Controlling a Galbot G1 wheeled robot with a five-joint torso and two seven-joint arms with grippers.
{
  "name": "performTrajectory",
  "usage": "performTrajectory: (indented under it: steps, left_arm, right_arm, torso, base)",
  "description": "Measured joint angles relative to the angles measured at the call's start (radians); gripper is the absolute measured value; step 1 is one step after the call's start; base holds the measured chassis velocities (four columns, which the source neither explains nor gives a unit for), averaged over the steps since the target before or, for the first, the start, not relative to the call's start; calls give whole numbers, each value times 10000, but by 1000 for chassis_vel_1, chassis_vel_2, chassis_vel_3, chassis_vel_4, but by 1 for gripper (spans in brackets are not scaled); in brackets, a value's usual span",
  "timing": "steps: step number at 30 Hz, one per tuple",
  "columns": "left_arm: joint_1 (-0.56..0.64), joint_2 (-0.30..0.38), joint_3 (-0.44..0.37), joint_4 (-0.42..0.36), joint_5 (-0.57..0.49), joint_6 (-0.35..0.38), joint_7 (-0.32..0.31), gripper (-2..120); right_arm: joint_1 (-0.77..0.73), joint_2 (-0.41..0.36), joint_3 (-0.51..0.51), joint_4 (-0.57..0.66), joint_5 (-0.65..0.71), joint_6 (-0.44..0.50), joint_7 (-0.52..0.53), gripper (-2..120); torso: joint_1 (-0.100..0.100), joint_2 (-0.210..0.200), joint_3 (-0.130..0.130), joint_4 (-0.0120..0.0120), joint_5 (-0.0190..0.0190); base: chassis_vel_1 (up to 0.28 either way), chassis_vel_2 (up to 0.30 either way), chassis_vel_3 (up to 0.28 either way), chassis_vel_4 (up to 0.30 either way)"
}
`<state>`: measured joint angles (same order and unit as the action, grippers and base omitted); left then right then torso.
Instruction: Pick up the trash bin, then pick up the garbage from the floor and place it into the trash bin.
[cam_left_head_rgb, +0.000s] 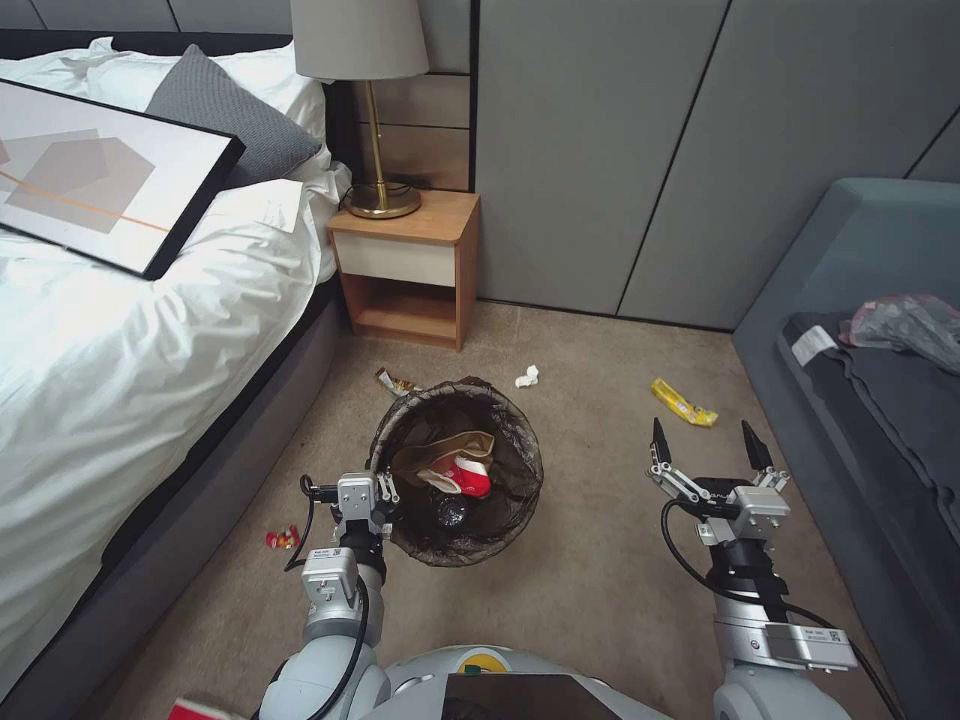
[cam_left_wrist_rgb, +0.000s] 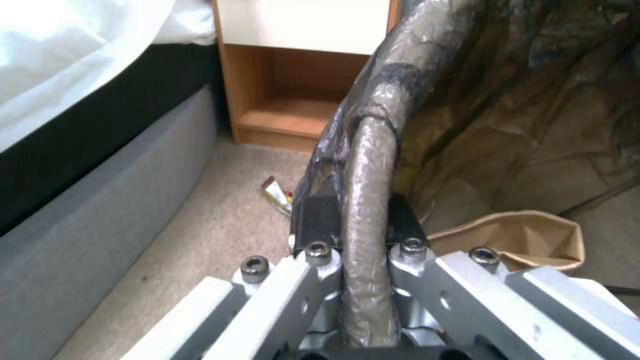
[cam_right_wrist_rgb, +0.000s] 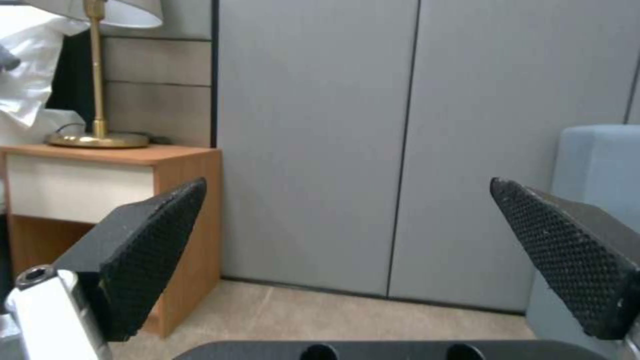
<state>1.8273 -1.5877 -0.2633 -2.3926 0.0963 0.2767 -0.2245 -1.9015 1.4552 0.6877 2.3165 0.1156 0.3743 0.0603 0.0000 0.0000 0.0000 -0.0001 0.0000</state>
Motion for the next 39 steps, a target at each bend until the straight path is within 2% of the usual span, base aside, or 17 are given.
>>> performTrajectory:
  steps: [7, 13, 21, 26, 29, 30, 32, 33, 36, 39]
  left_arm:
    - [-3, 0, 0, 0, 0, 0, 1, 0]
    - [0, 0, -1, 0, 0, 0, -1, 0]
    - [1, 0, -1, 0, 0, 0, 0, 0]
    - [0, 0, -2, 0, 0, 0, -1, 0]
    - [-1, 0, -2, 0, 0, 0, -1, 0]
    - [-1, 0, -2, 0, 0, 0, -1, 0]
    - [0, 0, -2, 0, 1, 0, -1, 0]
    - [0, 0, -2, 0, 1, 0, -1, 0]
    - [0, 0, -2, 0, 0, 0, 0, 0]
    - [0, 1, -2, 0, 0, 0, 0, 0]
  right_arm:
    - [408, -115, 21, -232, -235, 287, 360, 100]
    - [764, -351, 211, -375, -410, 287, 383, 100]
    - [1448, -960, 612, -687, -117, -216, 224, 100]
    - [2276, -1469, 1016, -1461, 348, -605, -76, 100]
    - [3346, -2501, 1361, -2805, 1274, -1334, -1138, 100]
    - [3346, -2501, 1361, -2805, 1274, -1334, -1138, 100]
    - [3783, -3398, 1421, -3581, 1736, -1983, -1818, 100]
    - [3783, -3398, 1421, -3581, 1736, -1983, -1818, 100]
    - [4476, -4292, 1253, -4544, 2159, -2751, -2351, 100]
    - [4799, -4530, 1124, -4969, 2148, -2920, -2438, 100]
  torso:
    - [2, -1, 3, 0, 2]
    - [1, 0, 0, 1, 1]
    - [0, 0, -1, 0, 0]
    - [0, 0, 0, 2, 1]
    - [0, 0, 0, 5, 4]
    - [0, 0, 0, 5, 4]
    - [0, 0, 1, 2, 3]
    - [0, 0, 1, 2, 3]
    - [0, 0, 1, -2, 1]
    - [0, 0, 1, 1, 1]
  base:
    - [-198, 211, 205, -176]
    - [-55, 42, 43, -51]
    - [11, -12, -14, 8]
    - [0, 0, 0, 0]
    - [0, 0, 0, 0]
    - [0, 0, 0, 0]
    - [0, 0, 0, 0]
    - [0, 0, 0, 0]
    - [0, 0, 0, 0]
    - [0, 0, 0, 0]
